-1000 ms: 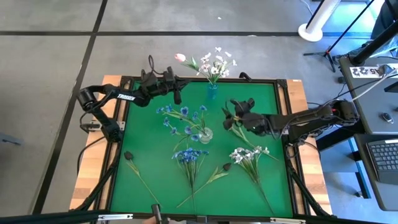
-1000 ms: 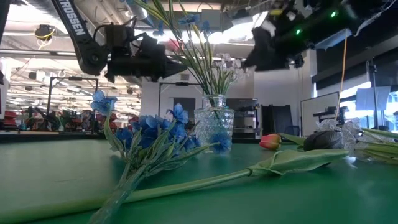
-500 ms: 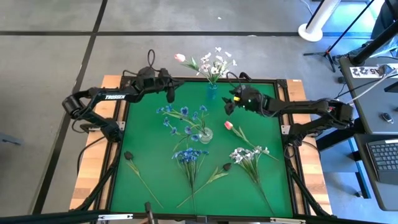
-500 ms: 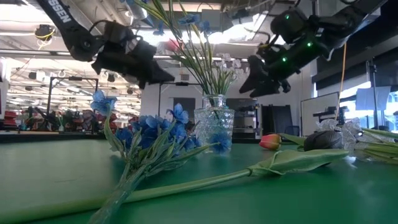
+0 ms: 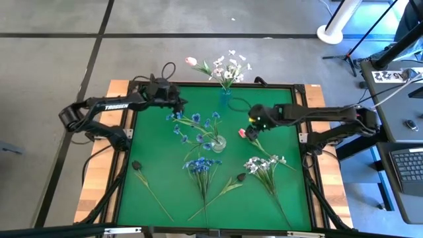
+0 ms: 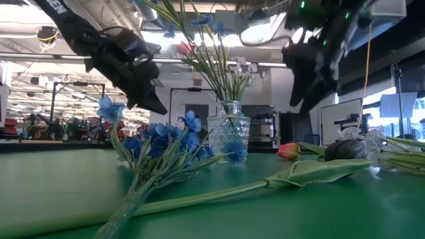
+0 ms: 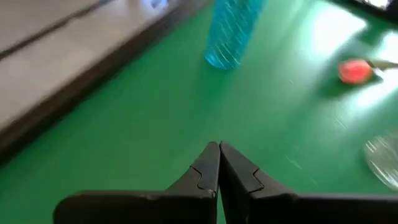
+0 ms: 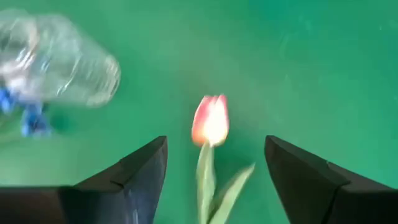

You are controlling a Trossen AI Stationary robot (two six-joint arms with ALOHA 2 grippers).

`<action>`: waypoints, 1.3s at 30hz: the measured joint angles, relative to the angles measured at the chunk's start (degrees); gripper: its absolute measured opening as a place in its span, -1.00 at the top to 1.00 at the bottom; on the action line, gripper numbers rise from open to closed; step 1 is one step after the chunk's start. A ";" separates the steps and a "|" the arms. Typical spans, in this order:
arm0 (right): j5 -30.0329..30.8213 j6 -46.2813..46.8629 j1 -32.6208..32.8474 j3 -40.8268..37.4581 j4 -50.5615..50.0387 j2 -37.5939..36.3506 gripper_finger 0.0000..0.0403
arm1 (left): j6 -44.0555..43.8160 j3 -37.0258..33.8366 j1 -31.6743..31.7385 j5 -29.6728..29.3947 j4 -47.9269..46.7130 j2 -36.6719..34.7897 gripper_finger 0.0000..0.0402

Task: Sort flowers into vase by color
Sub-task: Put the blue flowers into the transparent vase

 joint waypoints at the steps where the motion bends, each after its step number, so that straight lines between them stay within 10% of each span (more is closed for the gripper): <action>1: 0.27 0.80 1.68 0.92 -1.94 0.00 -0.33 | 0.00 0.00 -0.94 -0.02 -2.15 -1.47 1.00; 10: -4.70 17.47 15.68 2.59 -14.15 0.00 -0.33 | -4.08 0.00 -11.16 -1.11 -15.28 -13.07 1.00; 26: 4.31 34.99 32.28 2.59 -19.38 1.14 -0.33 | -6.47 0.00 -21.09 -8.52 -17.28 -15.42 1.00; 39: 12.64 23.85 24.75 2.59 -17.86 11.93 -0.33 | -7.92 0.00 -22.58 -12.63 -16.65 -15.40 1.00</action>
